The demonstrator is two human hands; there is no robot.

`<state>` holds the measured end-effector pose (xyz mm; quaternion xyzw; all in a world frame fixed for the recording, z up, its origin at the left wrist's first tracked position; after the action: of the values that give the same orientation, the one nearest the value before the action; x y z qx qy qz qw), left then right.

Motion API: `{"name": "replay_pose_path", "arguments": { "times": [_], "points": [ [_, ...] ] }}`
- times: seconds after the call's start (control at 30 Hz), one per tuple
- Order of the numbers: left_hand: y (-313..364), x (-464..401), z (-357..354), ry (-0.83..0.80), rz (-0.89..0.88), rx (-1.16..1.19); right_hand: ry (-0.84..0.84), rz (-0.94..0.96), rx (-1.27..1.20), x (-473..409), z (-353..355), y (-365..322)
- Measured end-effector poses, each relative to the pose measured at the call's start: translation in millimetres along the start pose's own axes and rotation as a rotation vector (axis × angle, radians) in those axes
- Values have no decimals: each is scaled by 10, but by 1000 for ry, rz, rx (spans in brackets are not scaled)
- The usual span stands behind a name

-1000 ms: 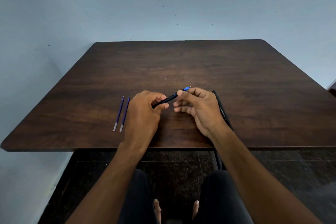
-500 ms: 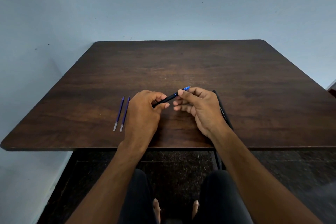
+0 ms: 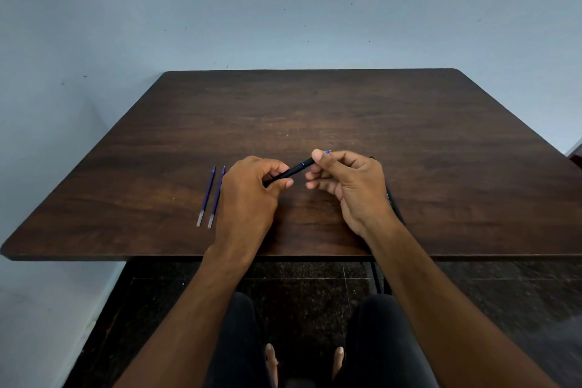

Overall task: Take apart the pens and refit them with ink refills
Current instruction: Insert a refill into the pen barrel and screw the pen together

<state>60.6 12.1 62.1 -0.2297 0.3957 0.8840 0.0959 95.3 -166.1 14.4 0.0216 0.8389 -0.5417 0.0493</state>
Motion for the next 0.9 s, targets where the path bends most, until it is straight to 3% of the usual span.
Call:
{"name": "replay_pose_path", "arguments": {
  "times": [0.9],
  "points": [
    [-29, 9, -26, 13, 7, 5, 21, 3, -2, -14, 35, 22]
  ]
}}
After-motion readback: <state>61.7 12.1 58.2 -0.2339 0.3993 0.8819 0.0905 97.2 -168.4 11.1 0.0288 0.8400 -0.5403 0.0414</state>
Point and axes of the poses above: each hand's wrist, its own x-axis away from the middle knuckle, its own z-axis out of the back of the hand, y = z × x, the point moved 9 cm from there along -x, towards the middle knuckle, and after that the axes turned 4 degrees about -y, right-handed, at the moved point
